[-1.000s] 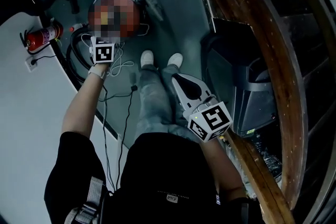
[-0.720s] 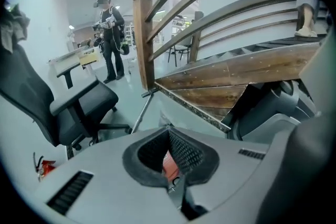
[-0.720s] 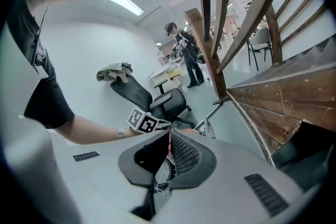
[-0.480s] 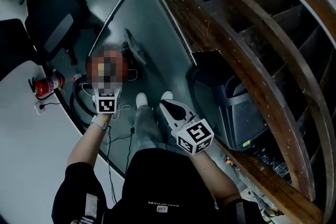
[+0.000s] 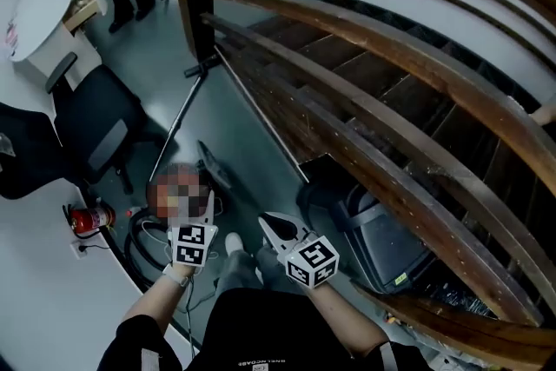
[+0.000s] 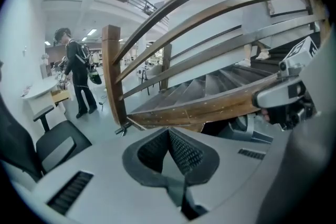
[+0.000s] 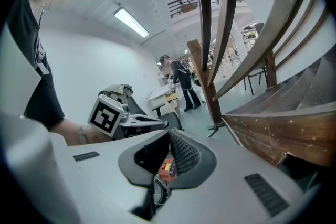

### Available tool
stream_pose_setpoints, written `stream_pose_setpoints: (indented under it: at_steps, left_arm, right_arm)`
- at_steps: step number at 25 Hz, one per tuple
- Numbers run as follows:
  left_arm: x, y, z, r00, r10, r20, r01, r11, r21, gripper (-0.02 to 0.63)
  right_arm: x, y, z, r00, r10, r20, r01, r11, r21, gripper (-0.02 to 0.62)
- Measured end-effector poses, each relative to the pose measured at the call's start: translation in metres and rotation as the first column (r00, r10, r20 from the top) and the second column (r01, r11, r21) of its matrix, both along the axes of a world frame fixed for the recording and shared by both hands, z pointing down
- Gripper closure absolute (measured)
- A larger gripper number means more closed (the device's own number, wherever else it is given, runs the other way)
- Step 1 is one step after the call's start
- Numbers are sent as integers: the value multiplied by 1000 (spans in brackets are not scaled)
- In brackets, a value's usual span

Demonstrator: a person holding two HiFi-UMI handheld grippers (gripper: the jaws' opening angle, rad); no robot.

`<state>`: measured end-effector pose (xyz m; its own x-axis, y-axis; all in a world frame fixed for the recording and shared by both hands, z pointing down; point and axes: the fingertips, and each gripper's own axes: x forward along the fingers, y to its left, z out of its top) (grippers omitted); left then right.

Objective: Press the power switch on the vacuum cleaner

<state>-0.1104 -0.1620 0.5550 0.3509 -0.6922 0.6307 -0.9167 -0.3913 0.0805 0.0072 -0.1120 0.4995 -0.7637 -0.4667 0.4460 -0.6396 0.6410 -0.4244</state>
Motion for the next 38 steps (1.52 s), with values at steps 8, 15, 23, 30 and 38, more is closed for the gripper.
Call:
stream_pose_setpoints:
  at_steps: [8, 15, 23, 30, 38]
  left_arm:
    - [54, -11, -110, 995, 86, -59, -77, 986, 148, 592]
    - [92, 18, -188, 983, 108, -149, -72, 970, 231, 591]
    - [116, 40, -252, 943, 151, -296, -46, 941, 335, 591]
    - [111, 47, -281, 942, 138, -305, -4, 916, 402, 591]
    - [97, 39, -288, 947, 111, -302, 27, 908, 419, 591]
  right_arm:
    - [30, -24, -69, 997, 44, 58, -51, 990, 131, 563]
    - [61, -5, -131, 993, 55, 103, -74, 978, 195, 563]
    - [83, 0, -183, 986, 43, 160, -88, 955, 284, 563]
    - [90, -2, -208, 977, 33, 209, -100, 942, 319, 563]
    - [79, -10, -222, 975, -4, 221, -76, 934, 350, 563]
